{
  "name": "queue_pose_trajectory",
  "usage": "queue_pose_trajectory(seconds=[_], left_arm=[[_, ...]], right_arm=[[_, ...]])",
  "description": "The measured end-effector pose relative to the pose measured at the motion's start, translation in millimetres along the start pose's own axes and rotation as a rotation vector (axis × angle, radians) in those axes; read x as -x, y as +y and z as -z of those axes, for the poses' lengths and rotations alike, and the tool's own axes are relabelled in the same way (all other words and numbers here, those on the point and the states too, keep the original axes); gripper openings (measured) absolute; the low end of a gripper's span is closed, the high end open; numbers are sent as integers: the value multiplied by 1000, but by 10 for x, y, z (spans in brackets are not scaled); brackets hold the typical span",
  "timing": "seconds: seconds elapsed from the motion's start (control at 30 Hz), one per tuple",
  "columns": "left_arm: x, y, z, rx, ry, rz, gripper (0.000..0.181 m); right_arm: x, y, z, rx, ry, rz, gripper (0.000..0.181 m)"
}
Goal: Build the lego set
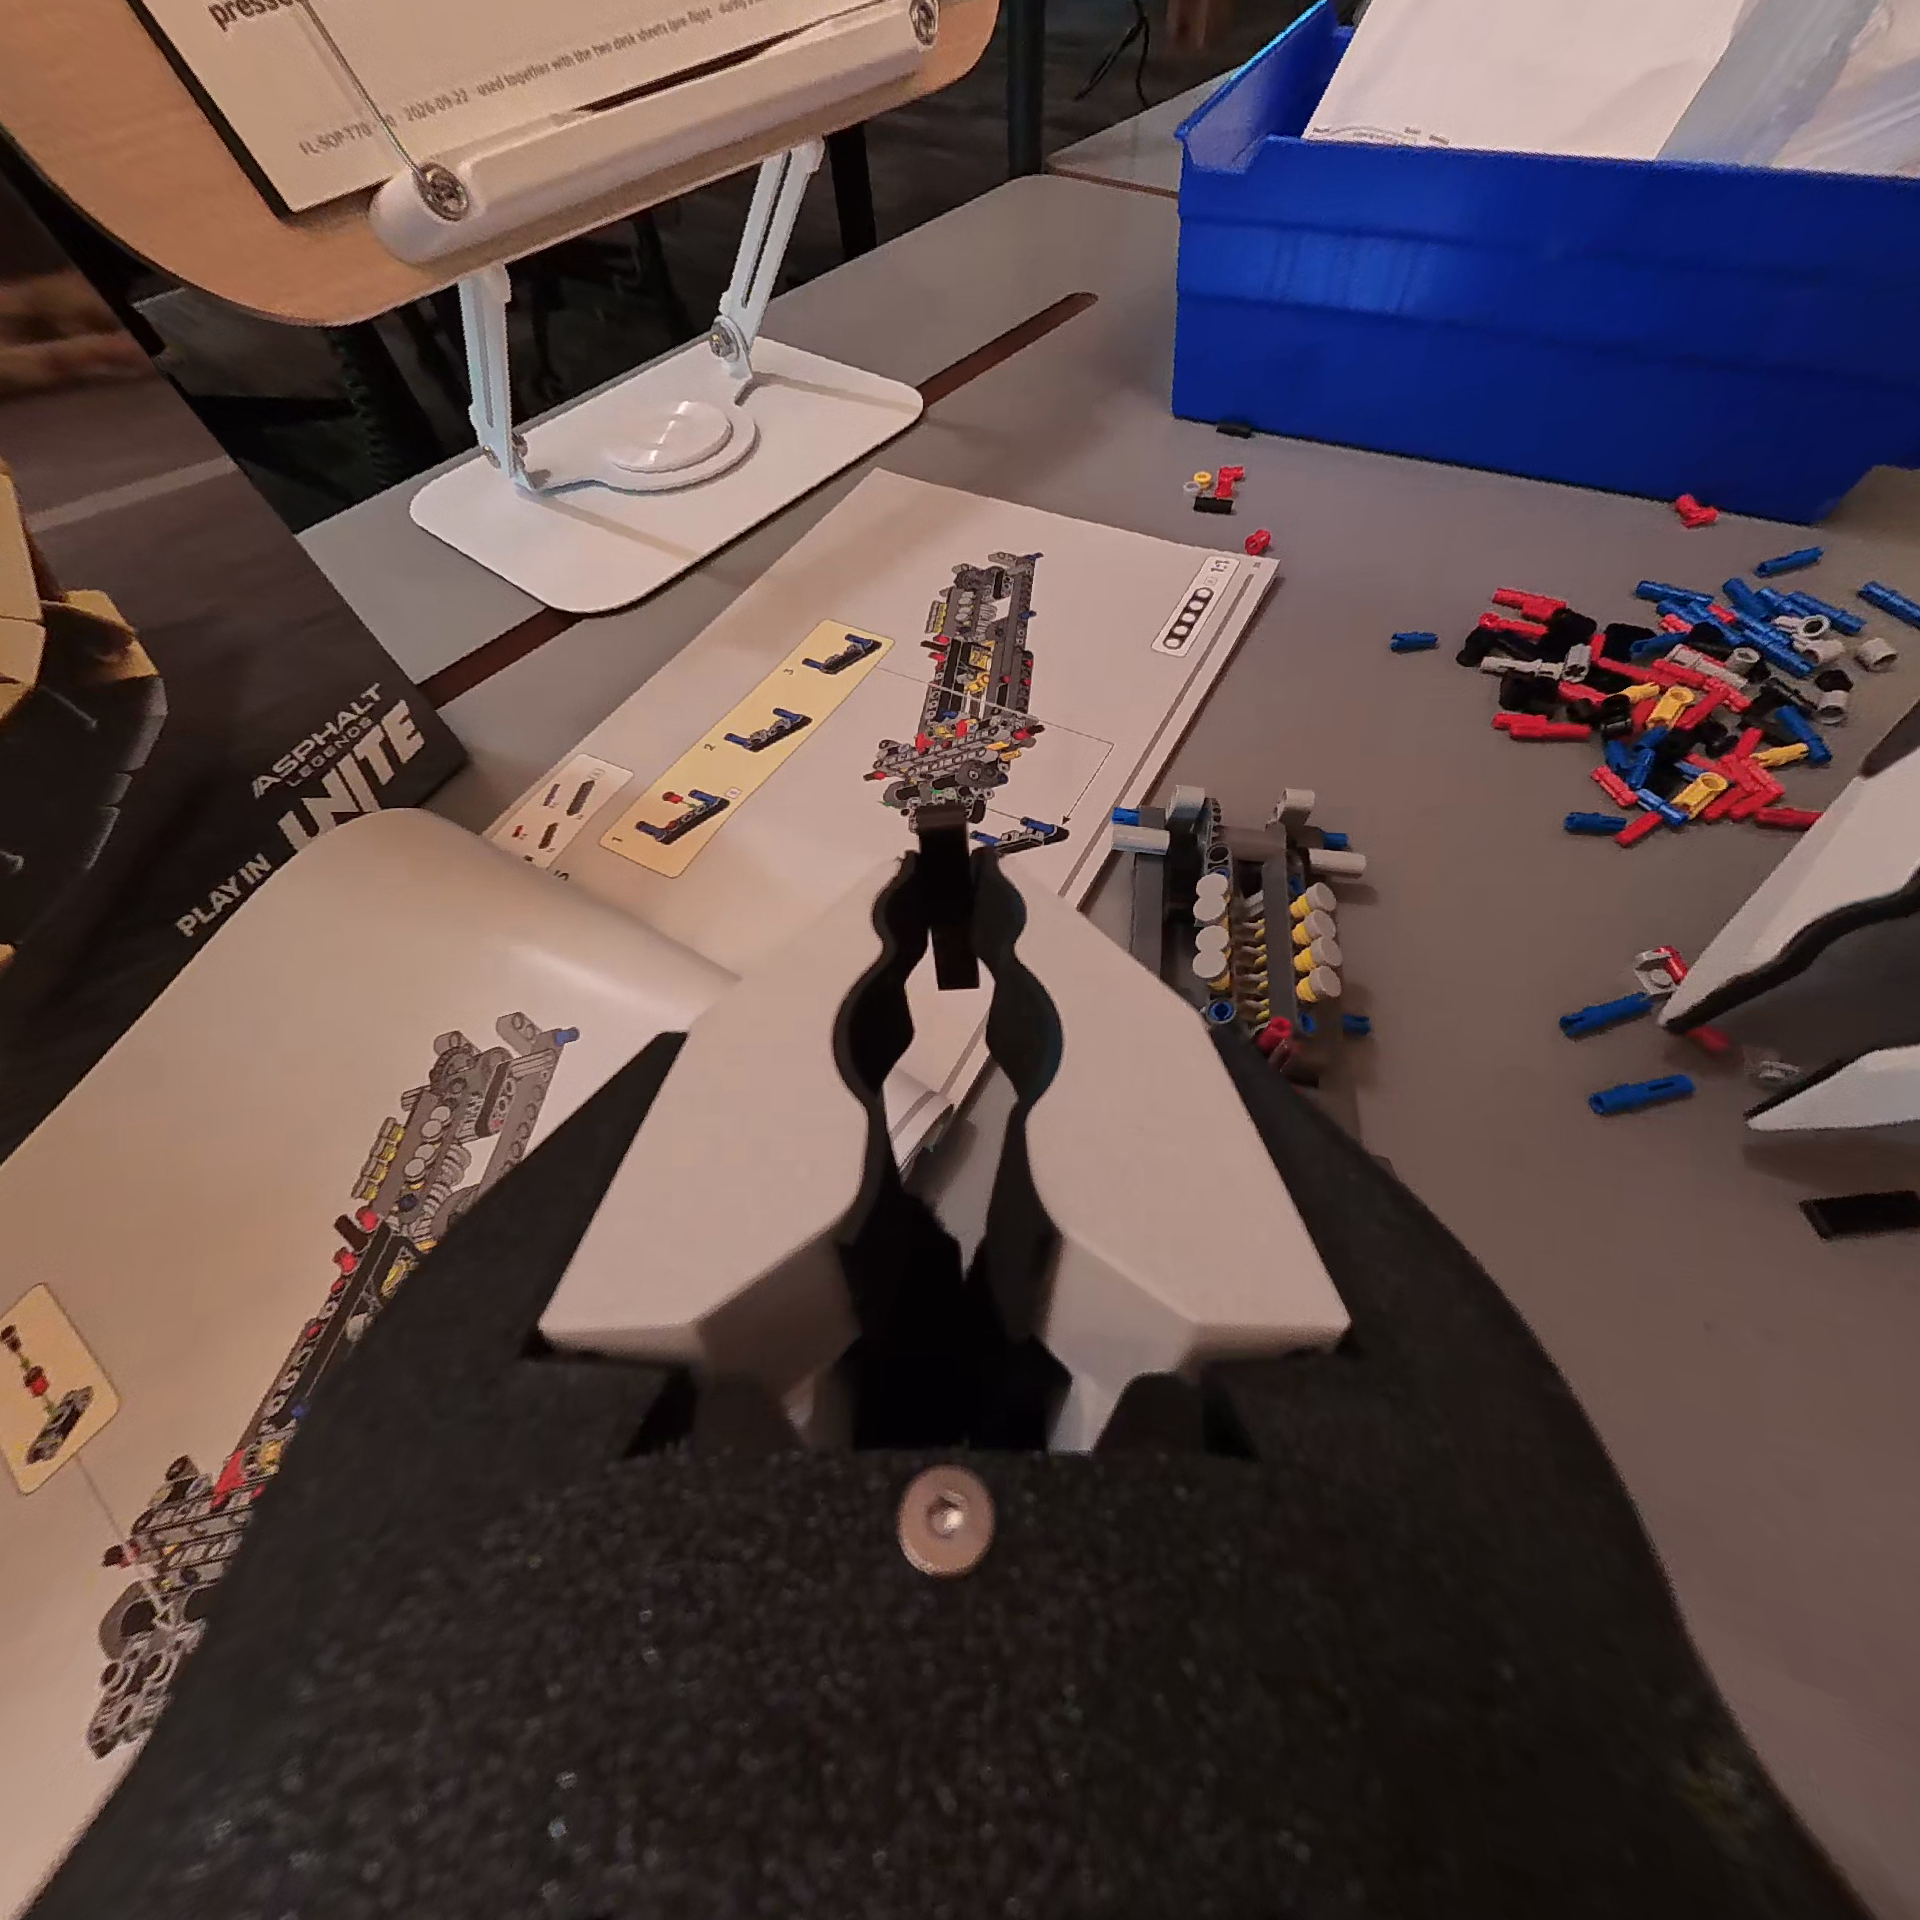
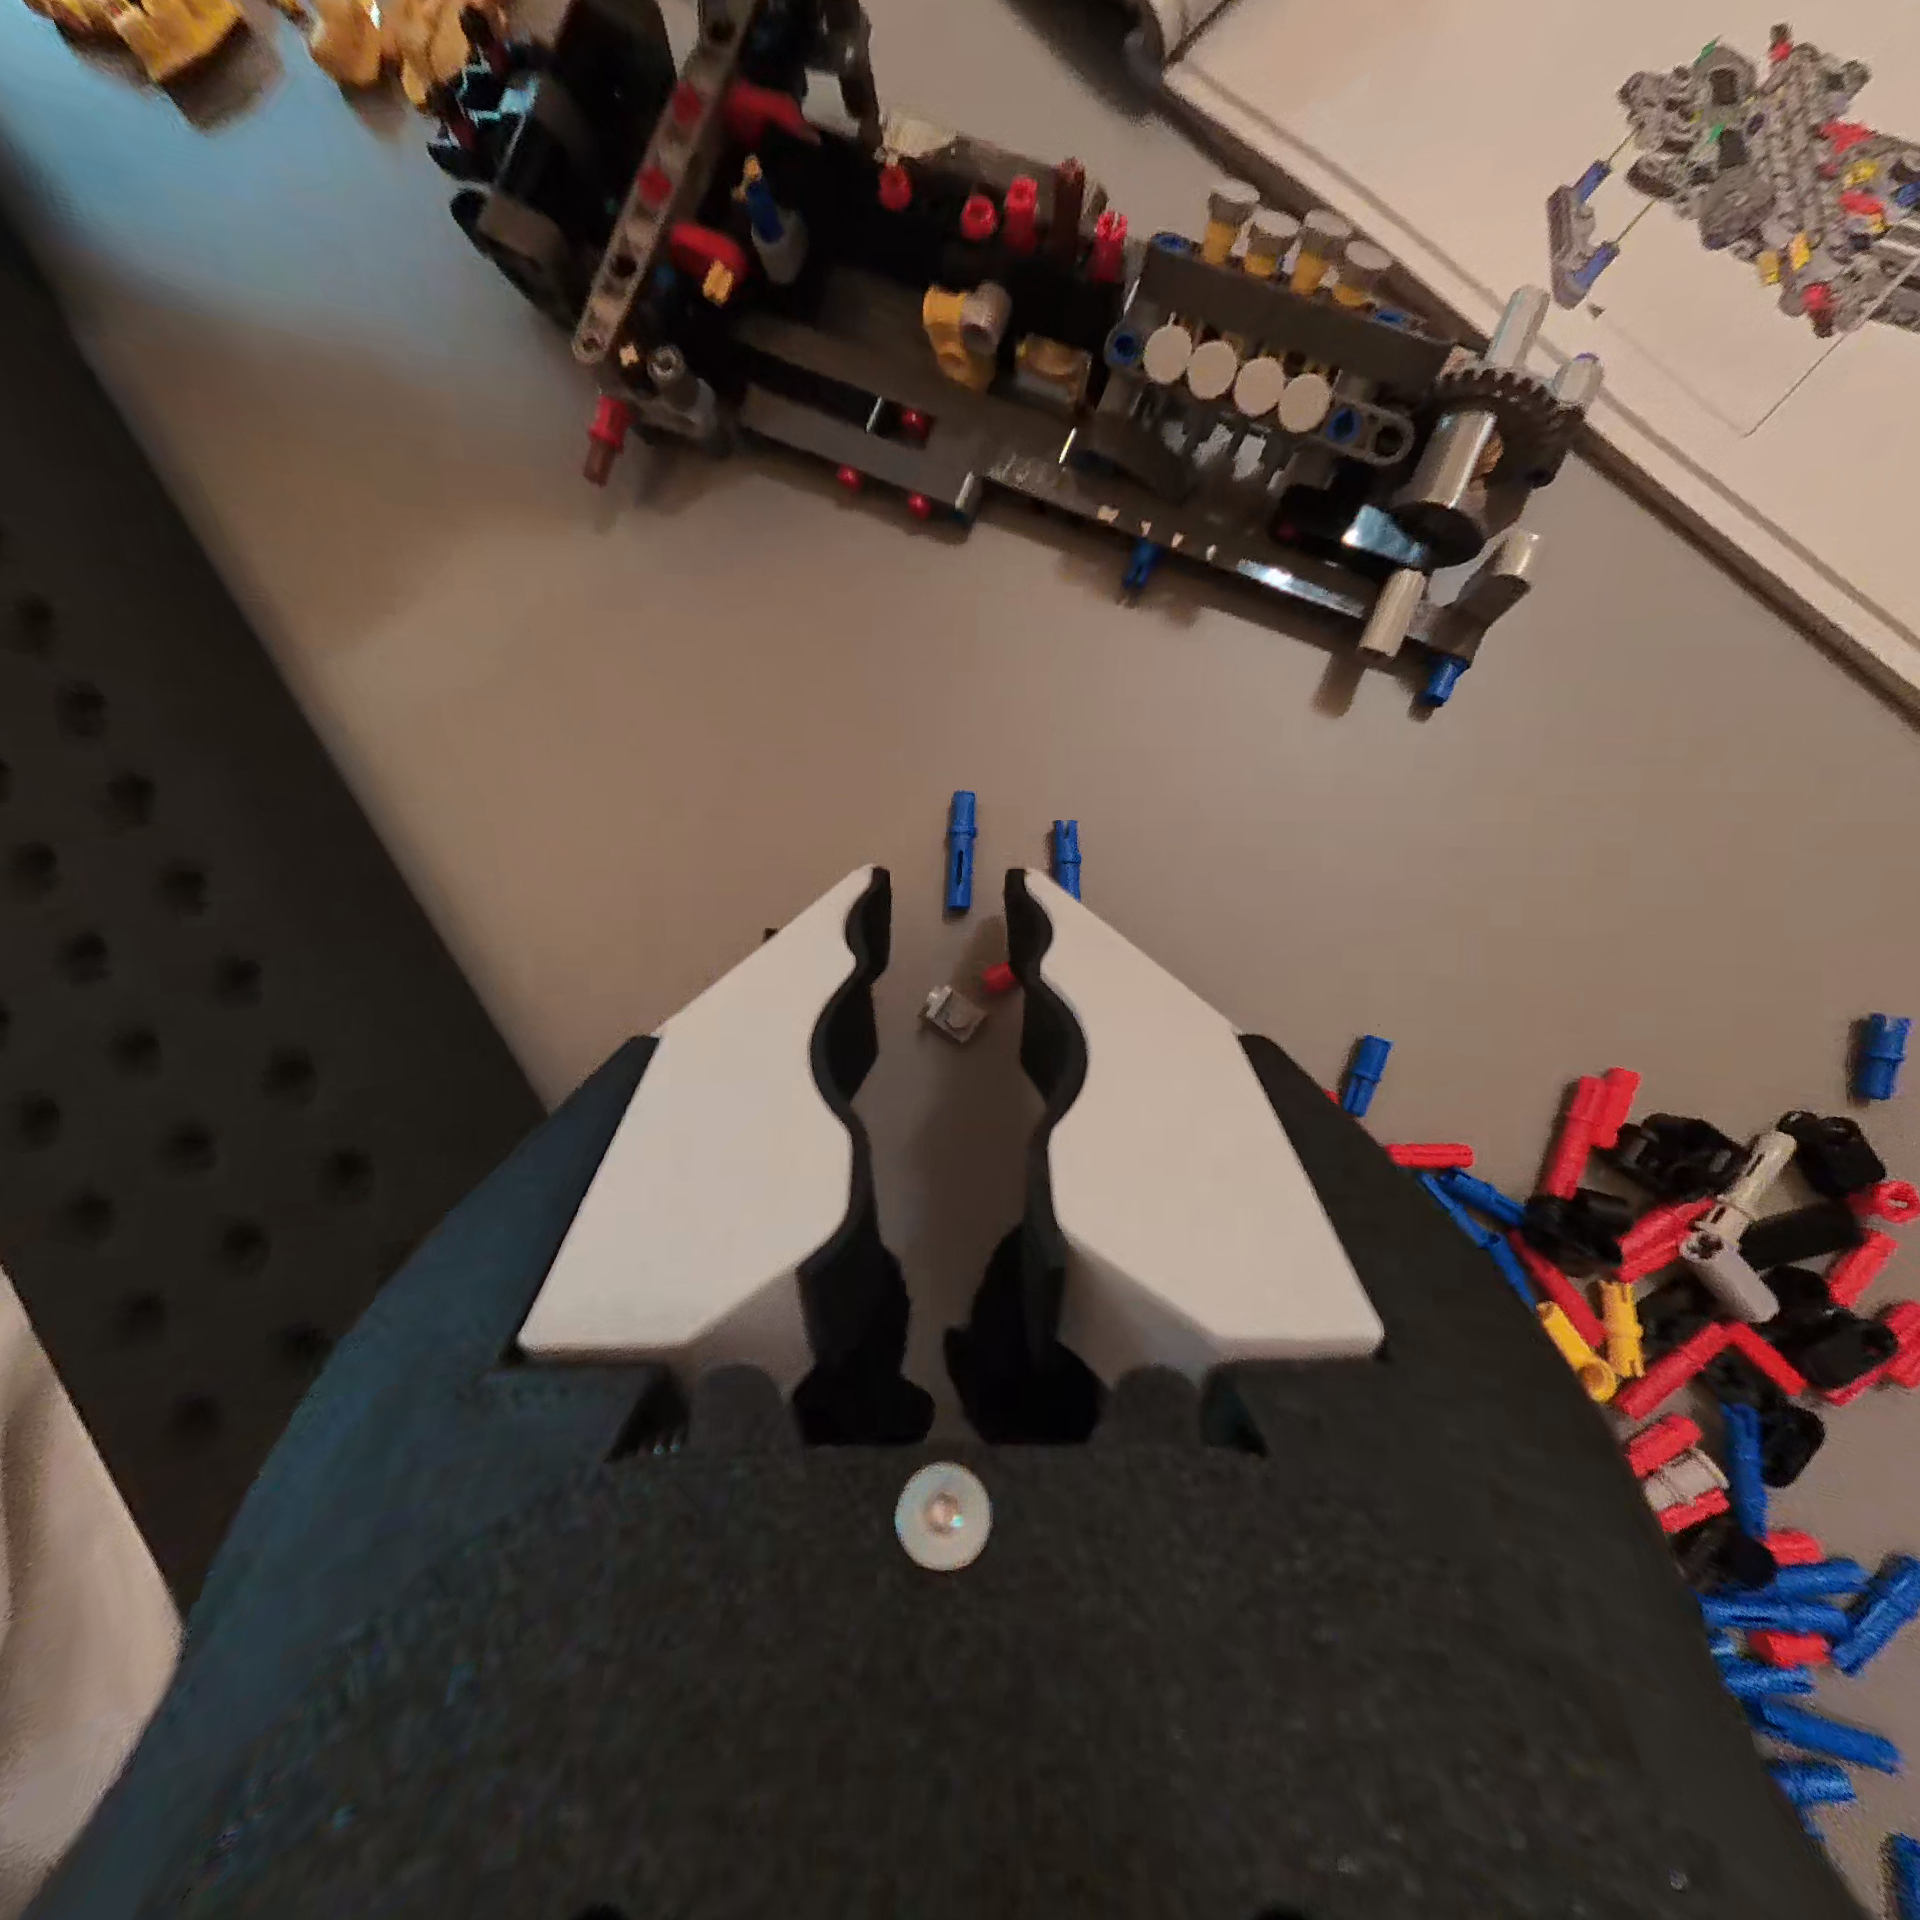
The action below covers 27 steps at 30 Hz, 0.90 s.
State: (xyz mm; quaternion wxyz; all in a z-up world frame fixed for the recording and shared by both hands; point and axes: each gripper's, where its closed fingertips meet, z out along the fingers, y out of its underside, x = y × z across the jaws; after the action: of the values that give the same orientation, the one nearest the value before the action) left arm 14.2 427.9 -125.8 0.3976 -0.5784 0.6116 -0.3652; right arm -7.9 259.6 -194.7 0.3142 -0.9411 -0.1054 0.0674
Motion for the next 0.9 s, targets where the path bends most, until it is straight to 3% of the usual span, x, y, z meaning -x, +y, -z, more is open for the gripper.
queue_pose_trajectory(seconds=[0.37, 0.5, 0.57, 0.63, 0.73, 0.9], left_arm=[[-95, -27, 2, -7, 24, -31, 6], [-95, -19, -10, -7, 23, -35, 6], [-81, -22, -8, -11, 22, -28, 6], [-61, -31, 1, -17, 22, -16, 6], [-18, -58, 26, -29, 14, 2, 6], [39, -106, 74, -47, 1, 13, 6]], right_arm=[[-59, 68, -88, -31, 67, 51, 3], [-91, 42, 260, 61, 11, 72, 3], [-128, 237, 524, 248, -50, 48, 3], [-311, 652, 806, 558, -14, 30, 3], [-403, 1099, 1142, 907, -18, -50, 3], [-417, 1531, 1451, 1311, -11, -125, 3]])
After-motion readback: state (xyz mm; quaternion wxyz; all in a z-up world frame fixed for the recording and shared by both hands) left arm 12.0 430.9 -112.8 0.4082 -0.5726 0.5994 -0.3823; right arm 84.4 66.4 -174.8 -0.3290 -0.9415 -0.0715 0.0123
